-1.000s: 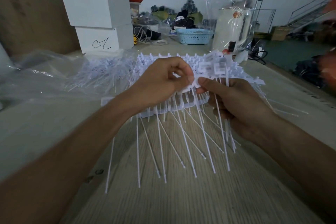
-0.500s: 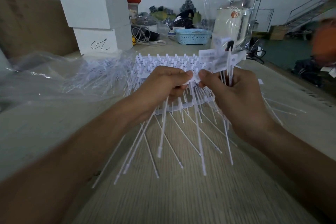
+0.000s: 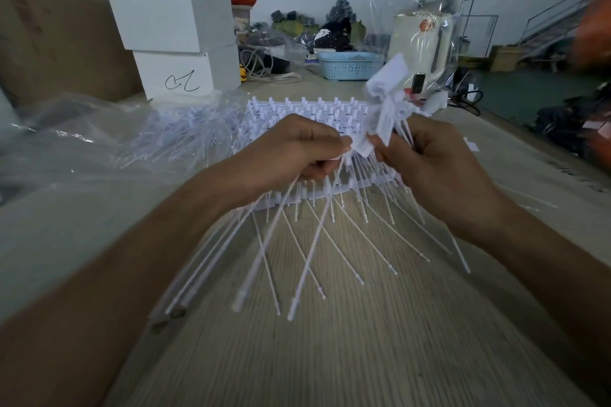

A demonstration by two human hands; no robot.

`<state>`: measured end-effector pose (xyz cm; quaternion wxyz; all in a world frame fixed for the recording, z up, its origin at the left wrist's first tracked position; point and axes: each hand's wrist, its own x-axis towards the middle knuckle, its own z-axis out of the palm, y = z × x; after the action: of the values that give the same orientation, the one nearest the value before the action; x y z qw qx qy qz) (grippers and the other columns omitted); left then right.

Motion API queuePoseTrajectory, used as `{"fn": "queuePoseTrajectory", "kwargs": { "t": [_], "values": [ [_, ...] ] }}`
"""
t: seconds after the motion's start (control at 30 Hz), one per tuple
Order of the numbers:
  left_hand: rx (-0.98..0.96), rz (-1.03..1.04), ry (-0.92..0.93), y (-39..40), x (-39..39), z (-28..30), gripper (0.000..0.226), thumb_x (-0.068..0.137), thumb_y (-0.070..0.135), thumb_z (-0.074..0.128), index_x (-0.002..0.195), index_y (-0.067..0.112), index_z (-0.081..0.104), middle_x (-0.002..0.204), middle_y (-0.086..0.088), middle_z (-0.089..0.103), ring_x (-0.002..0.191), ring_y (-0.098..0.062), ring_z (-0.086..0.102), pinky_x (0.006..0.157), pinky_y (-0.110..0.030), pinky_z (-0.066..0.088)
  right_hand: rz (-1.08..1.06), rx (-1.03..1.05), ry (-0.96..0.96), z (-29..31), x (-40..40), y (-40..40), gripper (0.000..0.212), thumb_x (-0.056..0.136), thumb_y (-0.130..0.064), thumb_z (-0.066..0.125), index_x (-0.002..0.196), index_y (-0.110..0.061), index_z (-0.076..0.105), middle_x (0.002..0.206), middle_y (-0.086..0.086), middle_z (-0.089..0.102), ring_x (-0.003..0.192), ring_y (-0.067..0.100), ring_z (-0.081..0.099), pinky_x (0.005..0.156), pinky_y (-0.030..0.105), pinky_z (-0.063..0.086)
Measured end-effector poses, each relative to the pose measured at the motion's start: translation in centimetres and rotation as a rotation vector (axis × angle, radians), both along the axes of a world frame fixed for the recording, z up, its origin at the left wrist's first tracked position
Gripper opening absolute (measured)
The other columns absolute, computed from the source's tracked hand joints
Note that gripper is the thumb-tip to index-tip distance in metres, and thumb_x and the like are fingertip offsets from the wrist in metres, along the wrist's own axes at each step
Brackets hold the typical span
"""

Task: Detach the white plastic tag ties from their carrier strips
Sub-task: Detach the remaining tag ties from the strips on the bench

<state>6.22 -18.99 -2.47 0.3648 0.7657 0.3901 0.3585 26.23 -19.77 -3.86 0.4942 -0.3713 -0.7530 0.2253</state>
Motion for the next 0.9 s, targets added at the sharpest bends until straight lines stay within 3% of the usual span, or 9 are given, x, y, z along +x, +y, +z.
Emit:
{"fn": "queuePoseTrajectory", "kwargs": {
  "t": [0.1, 0.17, 0.23, 0.33, 0.5, 0.57, 0.63, 0.73, 0.9],
  "values": [
    [0.092, 0.013, 0.068, 0.0, -0.1, 0.1, 0.031, 0.104, 0.013, 0.050, 0.076, 0.003, 0.060, 0.062, 0.010, 0.059, 0.059, -0.005, 0.054, 0.066, -0.016, 0.043, -0.057, -0.024, -0.014, 0.1, 0.2, 0.3, 0.038, 0.104, -0.014, 0.049, 0.066, -0.013, 0.045, 0.052, -0.012, 0.039, 0.046, 0.003, 0.033, 0.053, 0.023, 0.029],
    [0.121, 0.000, 0.094, -0.1, -0.1, 0.2, 0.026, 0.103, 0.016, 0.051, 0.082, 0.009, 0.063, 0.077, -0.010, 0.066, 0.072, -0.026, 0.062, 0.076, -0.035, 0.053, -0.054, -0.077, 0.019, 0.2, 0.4, 0.3, 0.037, 0.106, -0.023, 0.047, 0.077, 0.000, 0.050, 0.053, -0.008, 0.043, 0.045, 0.005, 0.035, 0.048, 0.022, 0.031],
    [0.132, -0.006, 0.094, 0.1, -0.2, 0.3, 0.024, 0.102, 0.017, 0.052, 0.081, 0.018, 0.066, 0.089, -0.030, 0.062, 0.083, -0.046, 0.060, 0.088, -0.057, 0.050, -0.031, -0.112, 0.044, 0.2, 0.4, 0.2, 0.039, 0.107, -0.030, 0.046, 0.076, -0.006, 0.051, 0.051, -0.006, 0.044, 0.041, 0.006, 0.036, 0.042, 0.018, 0.032],
    [0.136, -0.018, 0.097, 0.1, -0.4, 0.5, 0.025, 0.101, 0.012, 0.055, 0.079, 0.019, 0.066, 0.081, -0.023, 0.063, 0.082, -0.046, 0.059, 0.079, -0.040, 0.049, -0.030, -0.108, 0.027, 0.4, 0.8, 0.2, 0.036, 0.106, -0.026, 0.047, 0.071, -0.019, 0.049, 0.047, -0.009, 0.040, 0.038, 0.004, 0.032, 0.038, 0.017, 0.030],
    [0.099, -0.065, 0.207, 0.3, -1.3, 0.5, 0.020, 0.097, 0.012, 0.061, 0.080, 0.015, 0.071, 0.071, 0.006, 0.067, 0.072, -0.023, 0.062, 0.078, -0.043, 0.051, -0.097, -0.208, 0.306, 2.0, 4.0, 1.5, 0.042, 0.105, -0.042, 0.047, 0.066, -0.025, 0.051, 0.048, -0.011, 0.035, 0.040, 0.009, 0.024, 0.040, 0.018, 0.023],
    [0.122, -0.049, 0.204, 0.5, -1.2, 0.4, 0.029, 0.100, 0.007, 0.056, 0.080, 0.023, 0.071, 0.068, 0.003, 0.064, 0.067, -0.012, 0.056, 0.069, -0.030, 0.042, -0.118, -0.302, 0.330, 1.4, 4.0, 1.9, 0.036, 0.105, -0.039, 0.046, 0.072, -0.026, 0.050, 0.049, -0.011, 0.034, 0.041, 0.010, 0.022, 0.041, 0.019, 0.021],
    [0.116, -0.042, 0.209, 0.4, -1.0, 0.3, 0.032, 0.101, 0.005, 0.052, 0.084, 0.023, 0.073, 0.073, -0.006, 0.067, 0.069, -0.017, 0.054, 0.067, -0.029, 0.037, -0.107, -0.388, 0.243, 0.3, 2.9, 1.9, 0.025, 0.107, -0.035, 0.043, 0.085, -0.025, 0.051, 0.048, -0.012, 0.037, 0.040, 0.007, 0.026, 0.039, 0.020, 0.024],
    [0.135, -0.019, 0.205, 0.4, -0.9, 0.1, 0.025, 0.101, 0.003, 0.053, 0.096, 0.015, 0.074, 0.084, -0.002, 0.075, 0.068, -0.013, 0.061, 0.065, -0.024, 0.045, -0.034, -0.484, 0.173, -0.9, 0.6, 1.3, 0.024, 0.106, -0.036, 0.046, 0.088, -0.022, 0.053, 0.049, -0.010, 0.037, 0.040, 0.007, 0.027, 0.038, 0.019, 0.024],
    [0.225, 0.050, 0.067, 0.8, -0.6, -0.3, 0.012, 0.094, 0.005, 0.066, 0.105, 0.003, 0.070, 0.082, -0.004, 0.073, 0.073, -0.023, 0.071, 0.078, -0.041, 0.061, 0.024, -0.696, 0.301, -1.0, -0.7, 0.5, 0.041, 0.097, -0.052, 0.056, 0.078, -0.016, 0.061, 0.053, -0.004, 0.031, 0.044, 0.012, 0.024, 0.037, 0.017, 0.022]
  ]
}}
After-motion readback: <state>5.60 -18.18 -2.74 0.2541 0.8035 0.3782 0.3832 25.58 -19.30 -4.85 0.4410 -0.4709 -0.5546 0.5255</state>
